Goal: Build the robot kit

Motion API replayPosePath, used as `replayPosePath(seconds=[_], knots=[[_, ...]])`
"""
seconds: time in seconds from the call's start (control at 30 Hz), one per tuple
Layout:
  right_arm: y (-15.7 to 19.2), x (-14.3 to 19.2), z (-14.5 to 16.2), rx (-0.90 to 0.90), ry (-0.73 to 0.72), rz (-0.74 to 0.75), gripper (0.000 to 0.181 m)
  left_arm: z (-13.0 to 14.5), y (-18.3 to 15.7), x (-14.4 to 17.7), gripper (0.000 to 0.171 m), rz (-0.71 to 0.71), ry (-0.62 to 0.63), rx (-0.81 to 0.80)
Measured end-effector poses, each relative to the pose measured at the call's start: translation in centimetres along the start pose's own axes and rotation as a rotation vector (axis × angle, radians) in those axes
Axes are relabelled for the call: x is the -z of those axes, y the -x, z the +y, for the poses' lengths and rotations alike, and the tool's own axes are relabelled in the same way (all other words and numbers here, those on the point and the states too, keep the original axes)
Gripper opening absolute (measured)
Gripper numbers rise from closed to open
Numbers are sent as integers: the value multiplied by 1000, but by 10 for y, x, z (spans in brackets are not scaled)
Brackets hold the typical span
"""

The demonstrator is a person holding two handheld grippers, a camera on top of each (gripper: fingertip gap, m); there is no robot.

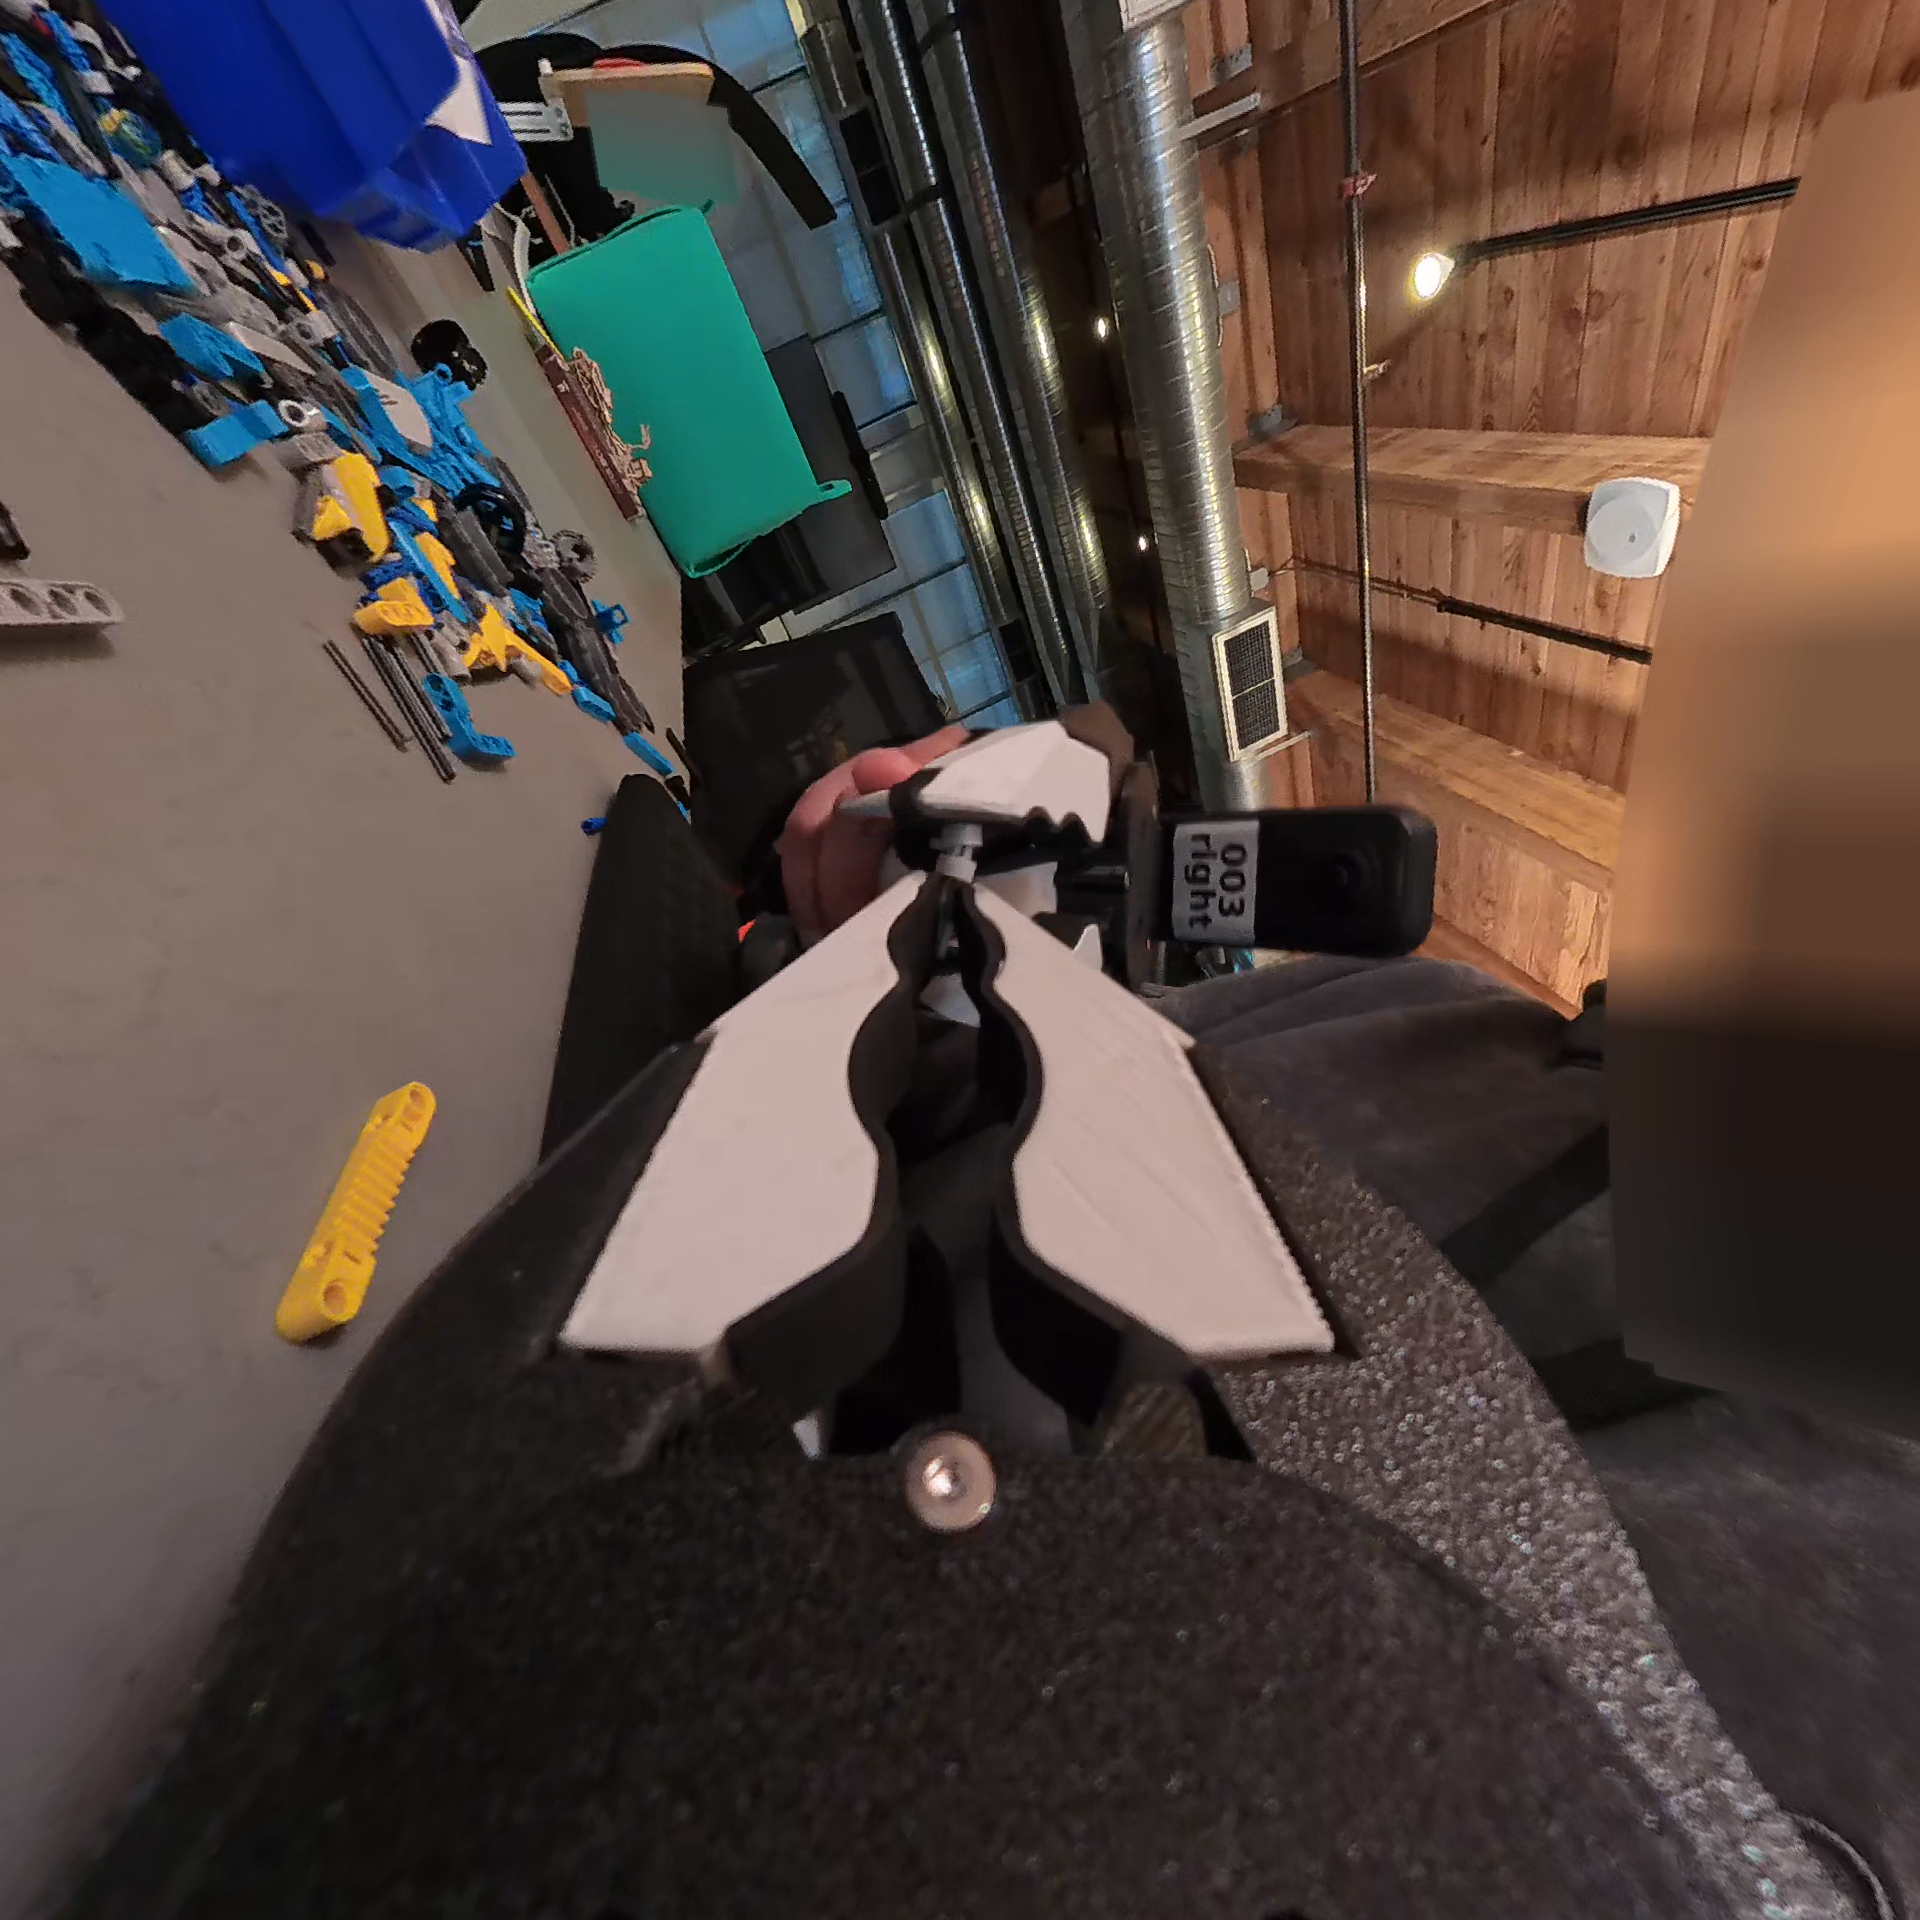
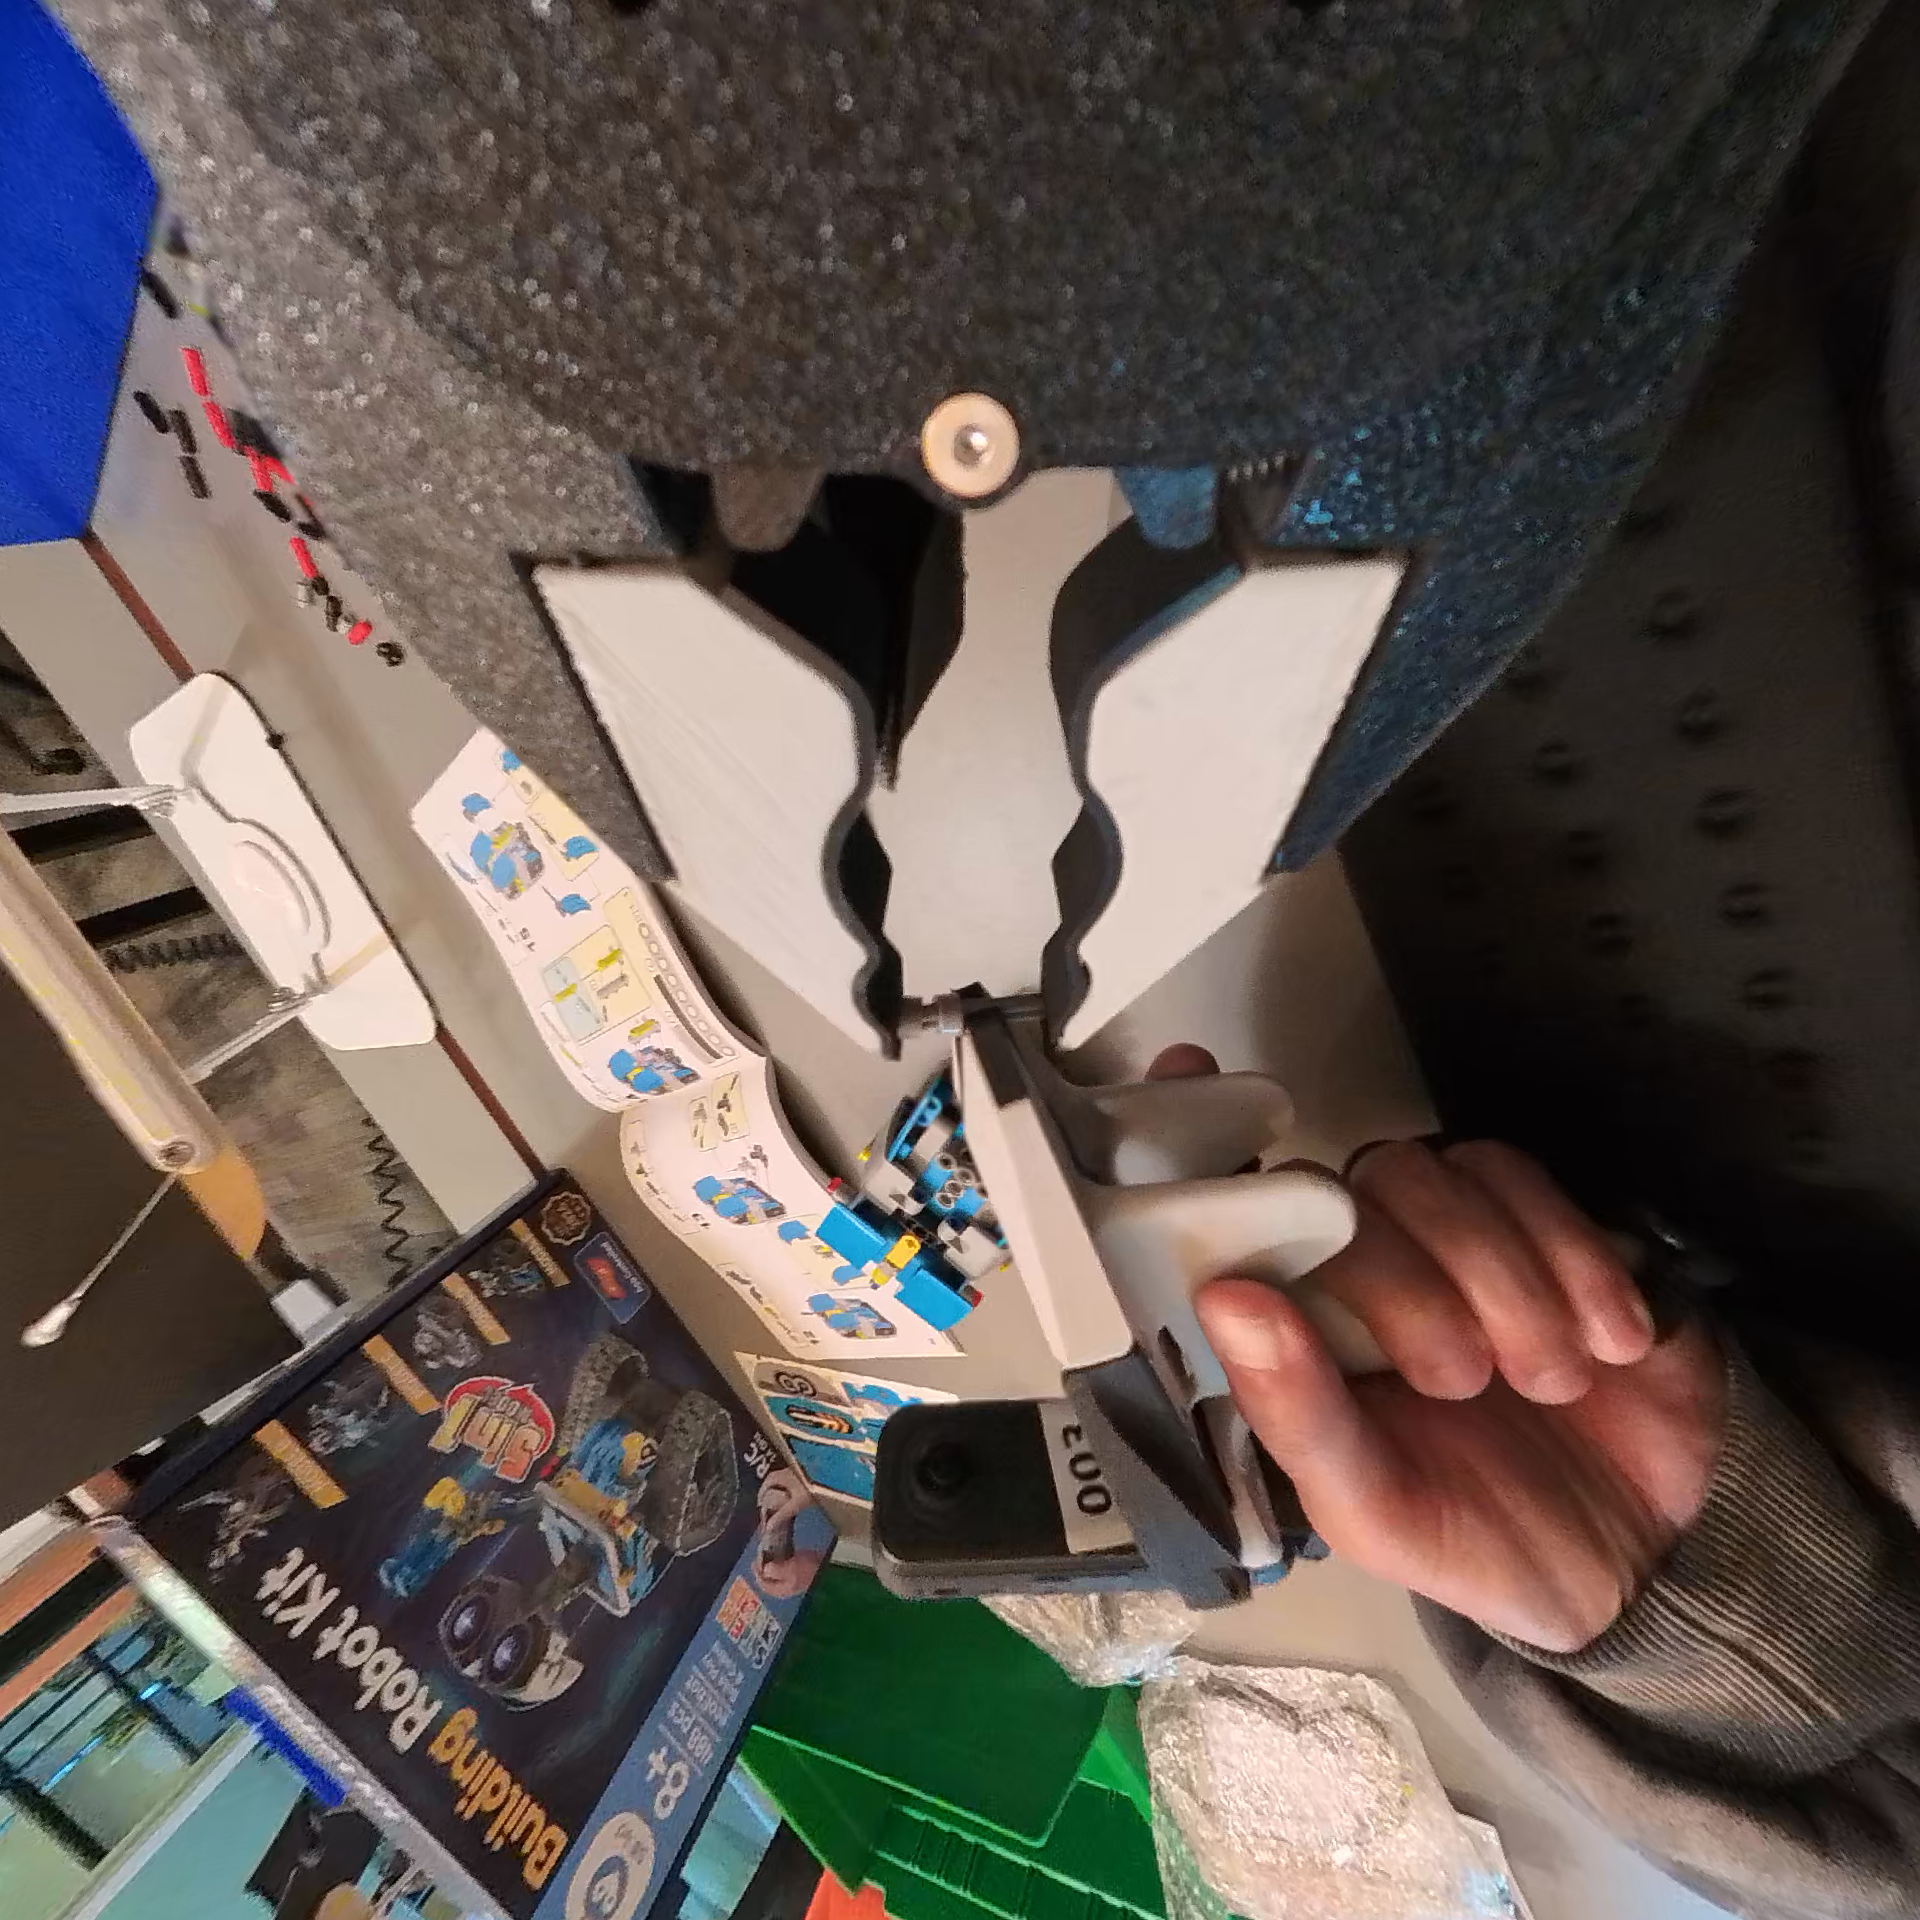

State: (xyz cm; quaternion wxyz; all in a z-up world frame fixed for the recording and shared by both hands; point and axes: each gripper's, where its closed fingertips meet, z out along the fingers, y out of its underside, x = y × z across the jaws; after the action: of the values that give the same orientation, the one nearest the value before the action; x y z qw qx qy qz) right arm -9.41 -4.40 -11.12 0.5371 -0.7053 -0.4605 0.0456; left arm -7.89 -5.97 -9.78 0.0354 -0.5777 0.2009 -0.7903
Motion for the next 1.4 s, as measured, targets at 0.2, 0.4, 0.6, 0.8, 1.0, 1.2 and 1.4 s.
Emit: replayPosePath(seconds=[0.2,0.4,0.6,0.8,1.0,1.2,1.4], knots=[[-2,-6,14,156,73,97,26,0,15,0,1,-102,-6,55],[-3,-11,27,165,106,116,27,0,30,0,2,-223,-27,112],[-11,-10,24,87,37,145,27,-7,28,-3,2,-294,-56,95],[-11,-18,36,123,105,165,26,-8,42,0,2,-401,-62,73],[-12,-14,31,-141,-15,15,24,-10,37,-5,3,-397,34,-131],[-17,-6,23,-261,-130,-42,25,-9,27,-11,4,-263,149,-160],[-19,-12,30,-158,-92,64,25,-10,35,-8,3,-198,142,-126]])
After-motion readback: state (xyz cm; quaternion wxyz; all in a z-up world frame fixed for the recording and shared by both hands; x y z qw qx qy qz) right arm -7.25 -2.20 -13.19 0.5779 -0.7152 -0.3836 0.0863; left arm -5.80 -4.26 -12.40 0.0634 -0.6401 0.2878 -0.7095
